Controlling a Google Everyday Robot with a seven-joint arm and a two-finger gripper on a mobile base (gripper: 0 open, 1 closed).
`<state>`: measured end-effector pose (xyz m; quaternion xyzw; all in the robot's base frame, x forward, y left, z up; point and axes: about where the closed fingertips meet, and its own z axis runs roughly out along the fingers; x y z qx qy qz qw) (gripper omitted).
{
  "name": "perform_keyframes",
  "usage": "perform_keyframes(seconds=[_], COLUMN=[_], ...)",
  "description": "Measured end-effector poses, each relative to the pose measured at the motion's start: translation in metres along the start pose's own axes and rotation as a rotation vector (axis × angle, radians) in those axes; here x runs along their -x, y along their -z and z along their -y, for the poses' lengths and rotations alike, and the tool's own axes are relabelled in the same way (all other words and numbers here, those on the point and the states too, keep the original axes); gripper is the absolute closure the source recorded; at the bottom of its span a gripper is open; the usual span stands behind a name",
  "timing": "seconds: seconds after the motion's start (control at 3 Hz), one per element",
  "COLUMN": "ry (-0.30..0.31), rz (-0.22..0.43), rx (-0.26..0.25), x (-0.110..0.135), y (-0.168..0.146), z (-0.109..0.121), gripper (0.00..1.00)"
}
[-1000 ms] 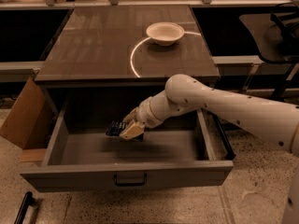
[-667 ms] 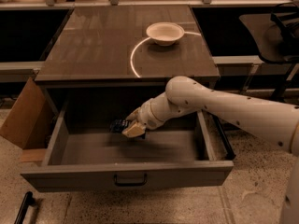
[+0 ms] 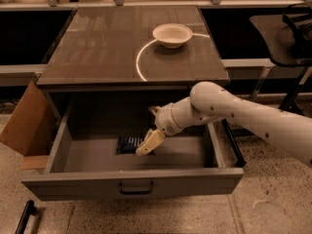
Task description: Place rxbar blueberry into top drawer
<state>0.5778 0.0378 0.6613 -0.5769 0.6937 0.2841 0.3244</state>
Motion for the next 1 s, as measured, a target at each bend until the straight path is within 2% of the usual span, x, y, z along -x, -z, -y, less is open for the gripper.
perform_keyframes(seconds=[0.33, 0.67, 1.0], ry=[-0.012, -0.029, -0.111], rz=[0.027, 0.022, 0.007], rx=[-0.022, -0.024, 0.014], x=[0.013, 0.032, 0.031], y=[0.036, 0.067, 0.084], z=[-0.004, -0.013, -0.032], gripper=[0.00, 0.00, 0.00])
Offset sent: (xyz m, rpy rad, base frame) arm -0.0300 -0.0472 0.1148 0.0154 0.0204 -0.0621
